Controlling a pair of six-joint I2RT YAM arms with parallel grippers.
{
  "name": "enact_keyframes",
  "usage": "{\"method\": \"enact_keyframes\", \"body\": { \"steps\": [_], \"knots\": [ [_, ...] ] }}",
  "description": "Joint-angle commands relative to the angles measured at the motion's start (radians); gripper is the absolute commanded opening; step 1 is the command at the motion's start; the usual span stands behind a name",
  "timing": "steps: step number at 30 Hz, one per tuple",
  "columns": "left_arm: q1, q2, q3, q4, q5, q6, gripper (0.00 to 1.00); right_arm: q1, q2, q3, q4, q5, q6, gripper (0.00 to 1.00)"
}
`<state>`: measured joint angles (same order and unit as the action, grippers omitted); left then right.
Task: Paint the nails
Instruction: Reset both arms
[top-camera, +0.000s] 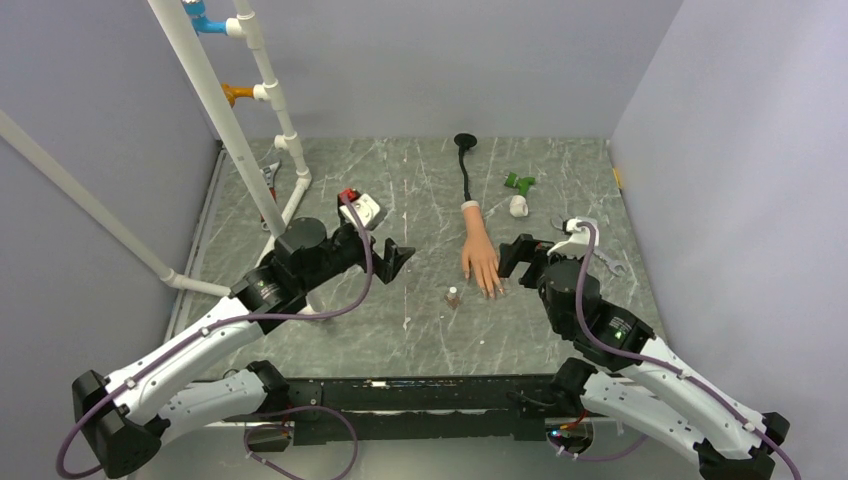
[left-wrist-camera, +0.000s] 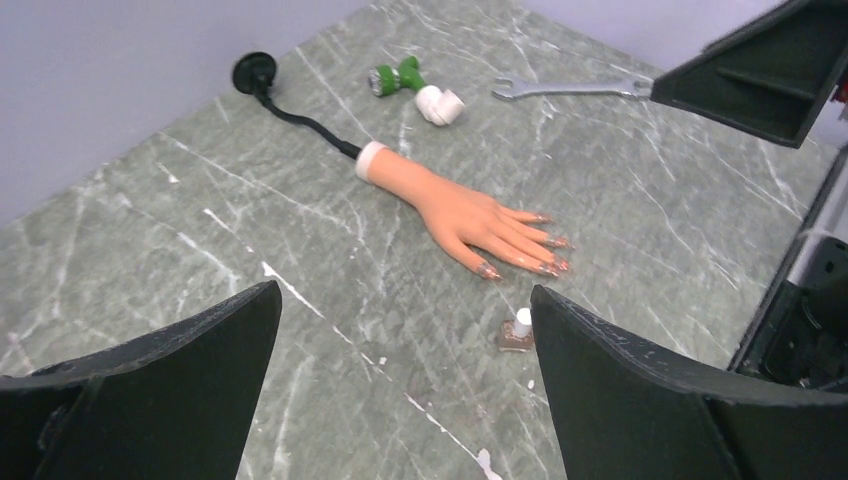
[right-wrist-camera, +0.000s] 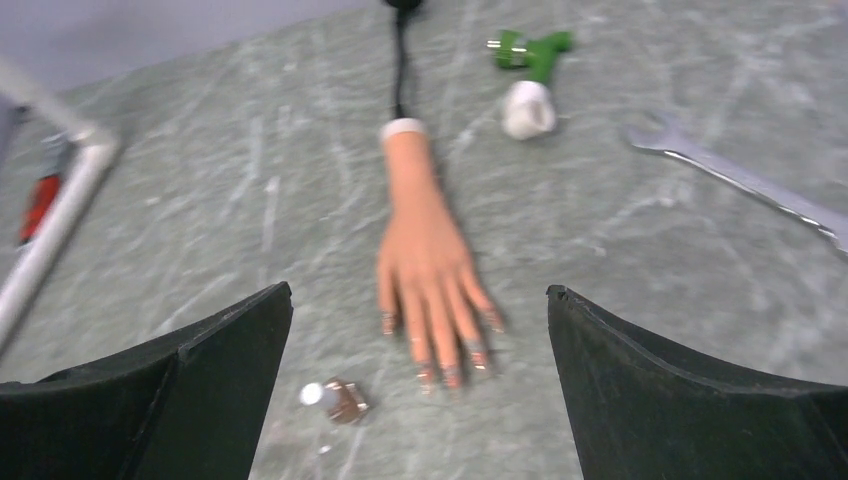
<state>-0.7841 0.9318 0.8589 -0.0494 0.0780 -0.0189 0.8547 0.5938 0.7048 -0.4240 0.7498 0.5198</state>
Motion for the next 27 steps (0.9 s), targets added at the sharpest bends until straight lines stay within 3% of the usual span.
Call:
{"method": "enact_keyframes", "body": {
  "steps": [1,6,27],
  "knots": [
    [-0.003,-0.039,0.018,0.016,-0.158,0.007,0.99,0.001,0.026,0.045,-0.154,0.277,0.081,1.00],
    [-0.003,-0.040,0.027,-0.006,-0.290,0.006,0.99,0.003,0.045,0.054,-0.175,0.279,0.086,1.00],
    [-0.004,-0.001,0.049,-0.032,-0.252,0.007,0.99,0.003,0.048,0.013,-0.081,0.185,0.017,1.00]
  ]
}}
